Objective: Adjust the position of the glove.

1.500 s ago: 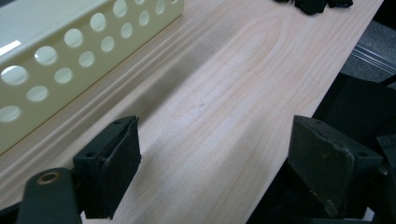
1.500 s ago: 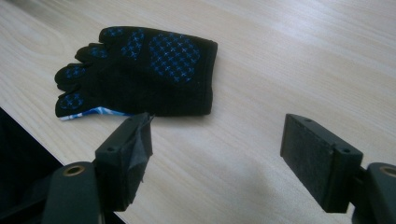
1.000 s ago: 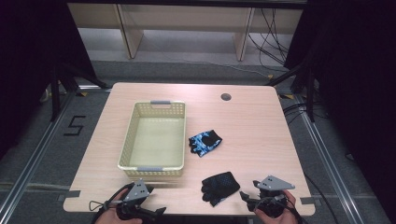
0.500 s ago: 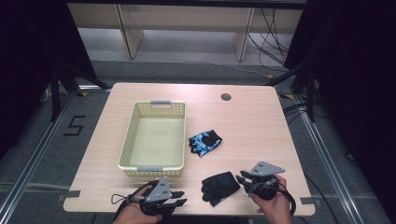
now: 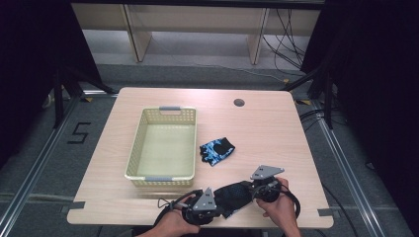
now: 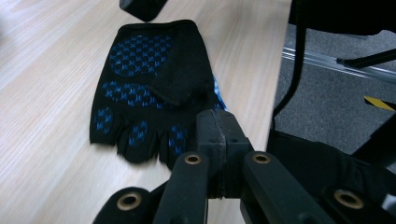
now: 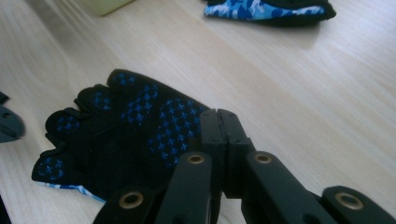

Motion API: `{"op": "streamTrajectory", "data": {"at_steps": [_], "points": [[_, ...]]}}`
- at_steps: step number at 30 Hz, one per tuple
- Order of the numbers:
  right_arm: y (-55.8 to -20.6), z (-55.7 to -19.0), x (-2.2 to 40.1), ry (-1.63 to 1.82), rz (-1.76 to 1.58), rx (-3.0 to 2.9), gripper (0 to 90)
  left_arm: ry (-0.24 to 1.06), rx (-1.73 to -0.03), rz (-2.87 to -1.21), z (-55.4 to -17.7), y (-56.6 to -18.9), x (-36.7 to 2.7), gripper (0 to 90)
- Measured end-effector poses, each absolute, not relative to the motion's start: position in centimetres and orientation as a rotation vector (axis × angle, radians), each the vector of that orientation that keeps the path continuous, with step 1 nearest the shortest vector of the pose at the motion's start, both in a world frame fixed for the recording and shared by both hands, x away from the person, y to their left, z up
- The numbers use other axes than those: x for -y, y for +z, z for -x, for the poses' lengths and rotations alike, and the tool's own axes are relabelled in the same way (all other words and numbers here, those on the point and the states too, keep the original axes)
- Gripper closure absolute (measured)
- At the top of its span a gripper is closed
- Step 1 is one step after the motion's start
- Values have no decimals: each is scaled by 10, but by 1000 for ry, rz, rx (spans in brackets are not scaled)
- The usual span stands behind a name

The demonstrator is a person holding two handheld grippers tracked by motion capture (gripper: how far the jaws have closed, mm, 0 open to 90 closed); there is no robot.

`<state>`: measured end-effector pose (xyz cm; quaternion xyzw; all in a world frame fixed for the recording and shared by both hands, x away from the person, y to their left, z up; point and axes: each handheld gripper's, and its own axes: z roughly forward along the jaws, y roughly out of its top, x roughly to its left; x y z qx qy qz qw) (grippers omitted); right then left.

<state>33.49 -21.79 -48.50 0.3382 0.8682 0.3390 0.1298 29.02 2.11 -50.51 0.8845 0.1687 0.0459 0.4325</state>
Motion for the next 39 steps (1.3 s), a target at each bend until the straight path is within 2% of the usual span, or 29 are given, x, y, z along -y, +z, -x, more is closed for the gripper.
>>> {"op": "streamTrajectory", "data": {"at_steps": [11, 23, 31, 34, 35, 36, 39], "points": [[-498, -336, 217, 951, -1030, -2551, 900, 163, -411, -2287, -305, -512, -15, 893], [-499, -325, 215, 953, -1088, -2534, 900, 251, -443, -2292, -315, -512, -25, 892], [-499, -331, 212, 964, -1110, -2541, 900, 253, -471, -2283, -317, -512, -26, 886], [-498, -332, 213, 948, -1096, -2544, 859, 262, -475, -2281, -316, -511, -26, 837], [-494, -332, 215, 950, -1108, -2522, 788, 270, -461, -2283, -315, -509, -26, 812], [-494, -332, 215, 966, -1083, -2497, 763, 271, -457, -2276, -313, -507, -27, 786], [-486, -332, 217, 969, -1089, -2483, 717, 296, -445, -2270, -308, -499, -31, 669]]}}
